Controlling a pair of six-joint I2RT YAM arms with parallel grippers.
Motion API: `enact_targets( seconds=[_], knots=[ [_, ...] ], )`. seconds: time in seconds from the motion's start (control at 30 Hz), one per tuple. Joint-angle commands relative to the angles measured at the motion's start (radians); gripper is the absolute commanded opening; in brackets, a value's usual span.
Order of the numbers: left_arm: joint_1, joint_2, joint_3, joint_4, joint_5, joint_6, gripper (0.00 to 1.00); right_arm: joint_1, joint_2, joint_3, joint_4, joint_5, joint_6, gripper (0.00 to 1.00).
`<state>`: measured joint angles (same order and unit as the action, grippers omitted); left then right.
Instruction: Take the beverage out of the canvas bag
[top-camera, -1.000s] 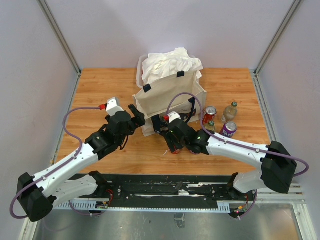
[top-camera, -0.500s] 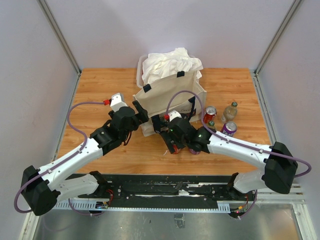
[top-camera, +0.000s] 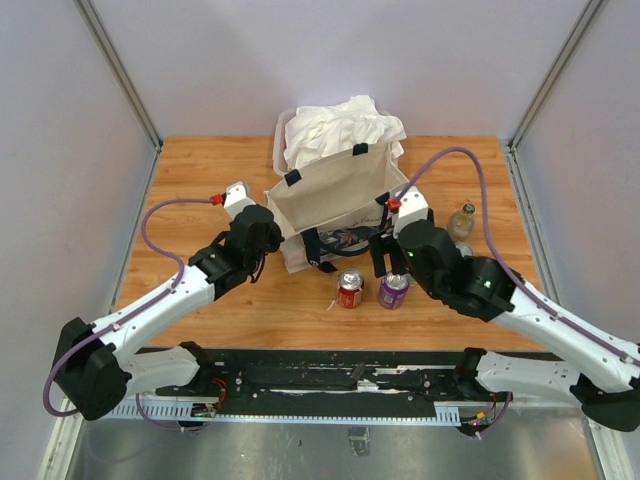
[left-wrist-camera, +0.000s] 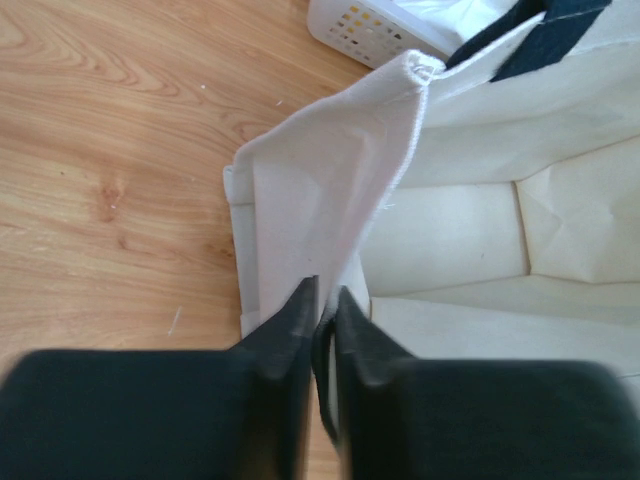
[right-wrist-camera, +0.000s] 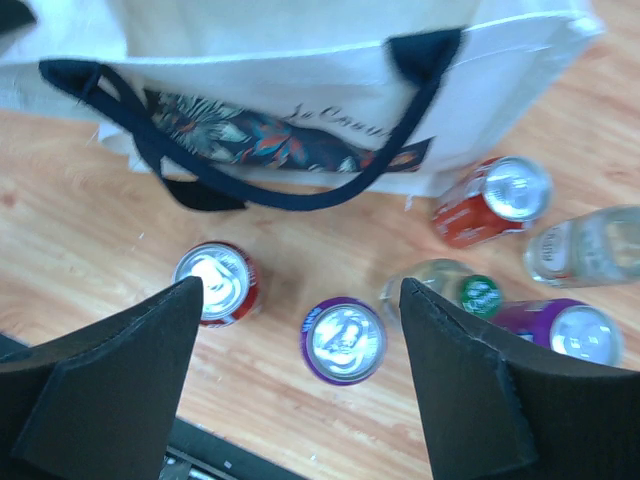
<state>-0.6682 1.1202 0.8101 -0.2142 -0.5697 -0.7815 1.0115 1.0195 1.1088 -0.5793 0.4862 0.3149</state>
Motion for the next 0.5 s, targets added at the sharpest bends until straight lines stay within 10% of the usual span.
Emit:
enact_targets(
  seconds=[0.0, 0.47],
  knots=[
    [0.015, 0.021, 0.038, 0.016, 0.009, -0.002, 0.03, 0.016, -0.112, -0.014, -0.056, 0.196, 0.04, 0.79],
    [0.016, -0.181, 0.008, -0.113, -0.103, -0.055, 0.01, -0.385, -0.279, -0.055, -0.171, 0.035, 0.1, 0.91]
  ],
)
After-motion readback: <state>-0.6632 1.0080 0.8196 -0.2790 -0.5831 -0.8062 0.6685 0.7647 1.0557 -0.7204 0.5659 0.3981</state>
